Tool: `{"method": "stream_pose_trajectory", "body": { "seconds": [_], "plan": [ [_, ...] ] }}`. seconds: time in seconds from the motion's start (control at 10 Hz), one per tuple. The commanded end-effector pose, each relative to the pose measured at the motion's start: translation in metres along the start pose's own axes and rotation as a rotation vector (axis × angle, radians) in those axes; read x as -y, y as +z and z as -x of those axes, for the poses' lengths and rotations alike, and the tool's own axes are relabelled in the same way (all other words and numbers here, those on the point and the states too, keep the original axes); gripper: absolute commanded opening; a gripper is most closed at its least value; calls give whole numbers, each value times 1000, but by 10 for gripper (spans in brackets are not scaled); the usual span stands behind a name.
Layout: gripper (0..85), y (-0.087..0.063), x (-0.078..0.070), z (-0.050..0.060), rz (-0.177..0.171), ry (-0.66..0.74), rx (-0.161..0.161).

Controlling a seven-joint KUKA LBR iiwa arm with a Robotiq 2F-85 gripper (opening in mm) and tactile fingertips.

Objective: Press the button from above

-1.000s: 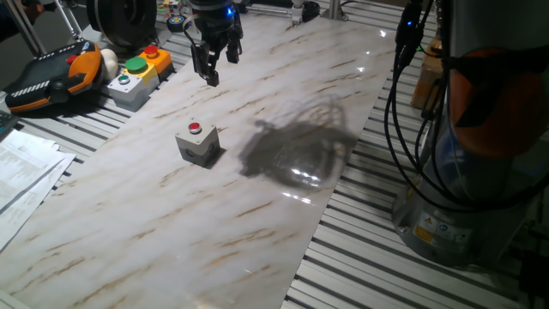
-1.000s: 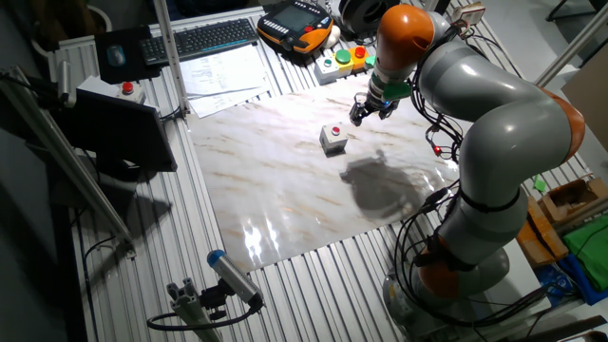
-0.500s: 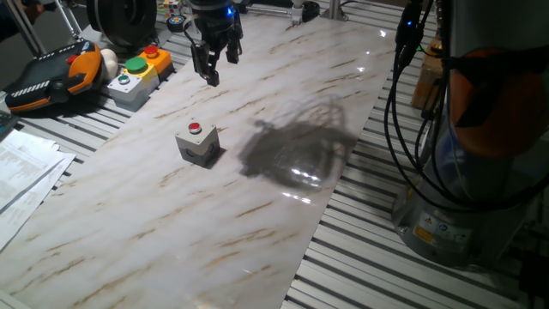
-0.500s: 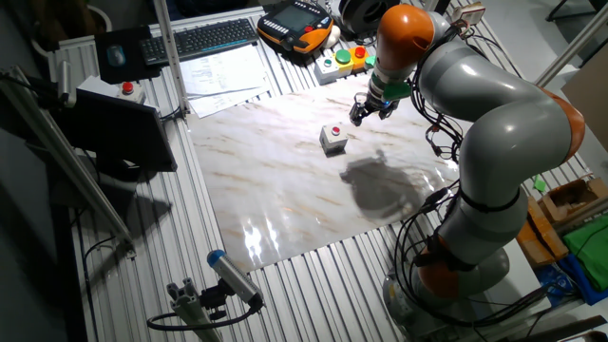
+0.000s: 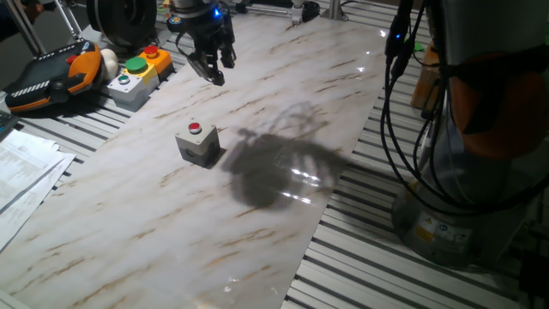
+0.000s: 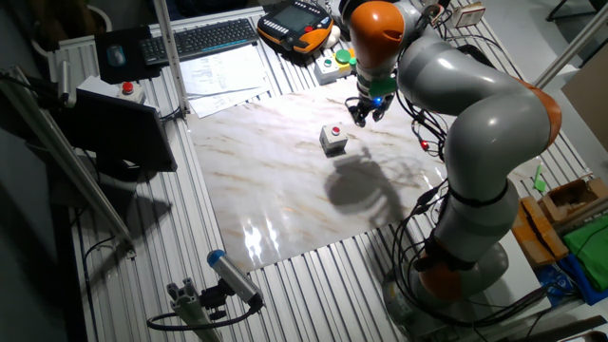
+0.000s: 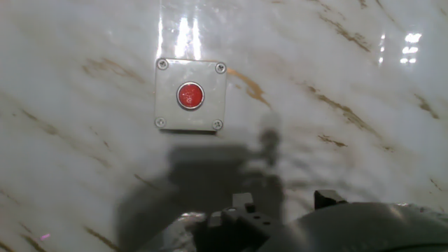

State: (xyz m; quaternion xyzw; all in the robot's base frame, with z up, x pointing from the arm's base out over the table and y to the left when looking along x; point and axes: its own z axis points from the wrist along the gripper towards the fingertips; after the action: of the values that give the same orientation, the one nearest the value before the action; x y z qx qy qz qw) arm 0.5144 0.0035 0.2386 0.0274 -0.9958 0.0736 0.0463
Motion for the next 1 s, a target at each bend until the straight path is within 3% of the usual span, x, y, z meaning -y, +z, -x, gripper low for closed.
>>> {"method": "stream_pose_trajectory", "body": {
  "seconds": [0.0, 0.8, 0.9],
  "plan": [
    [7, 1, 0, 1, 1, 0, 2],
    [7, 20, -6, 15, 13, 10, 13],
    [7, 24, -4, 15, 35, 19, 28]
  ]
}}
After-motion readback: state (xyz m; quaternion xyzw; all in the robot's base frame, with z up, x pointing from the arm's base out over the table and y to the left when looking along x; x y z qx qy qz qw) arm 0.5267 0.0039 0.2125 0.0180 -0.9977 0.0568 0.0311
